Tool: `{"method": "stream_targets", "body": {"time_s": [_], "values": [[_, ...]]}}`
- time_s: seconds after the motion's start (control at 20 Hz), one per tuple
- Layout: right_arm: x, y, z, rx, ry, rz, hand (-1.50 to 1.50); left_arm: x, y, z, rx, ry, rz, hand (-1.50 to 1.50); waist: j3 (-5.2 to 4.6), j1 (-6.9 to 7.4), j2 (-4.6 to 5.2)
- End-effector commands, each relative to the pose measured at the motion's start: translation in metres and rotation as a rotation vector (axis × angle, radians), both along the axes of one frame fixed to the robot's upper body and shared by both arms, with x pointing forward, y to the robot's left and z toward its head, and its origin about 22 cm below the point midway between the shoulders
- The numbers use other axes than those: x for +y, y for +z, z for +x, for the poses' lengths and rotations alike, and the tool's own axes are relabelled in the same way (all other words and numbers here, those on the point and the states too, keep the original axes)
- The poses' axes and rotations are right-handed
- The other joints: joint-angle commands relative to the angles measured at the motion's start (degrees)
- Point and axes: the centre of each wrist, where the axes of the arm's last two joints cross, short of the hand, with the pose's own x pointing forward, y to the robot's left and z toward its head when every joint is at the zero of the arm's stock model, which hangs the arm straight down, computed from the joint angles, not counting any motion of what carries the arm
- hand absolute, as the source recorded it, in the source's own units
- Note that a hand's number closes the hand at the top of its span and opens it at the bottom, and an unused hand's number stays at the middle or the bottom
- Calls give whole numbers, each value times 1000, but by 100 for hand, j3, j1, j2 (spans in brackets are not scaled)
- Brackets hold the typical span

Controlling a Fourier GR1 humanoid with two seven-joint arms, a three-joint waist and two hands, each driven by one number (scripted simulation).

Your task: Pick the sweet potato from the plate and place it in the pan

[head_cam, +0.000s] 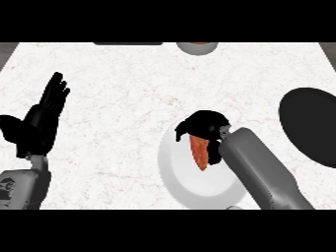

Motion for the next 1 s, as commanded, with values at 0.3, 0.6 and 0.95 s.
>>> {"method": "stream_targets", "body": {"time_s": [0.3, 0.6, 0.95], "values": [[-7, 1, -3, -11, 91, 27, 150, -6, 3, 9, 5, 16, 9, 0, 6, -24, 16], [-11, -38, -53, -40, -279, 10, 150, 17, -5, -8, 27, 59, 2, 0, -4, -369, -144], [-25, -9, -96, -355, -648, 120, 150, 25, -4, -8, 24, 96, 0, 0, -6, -496, -135]]}}
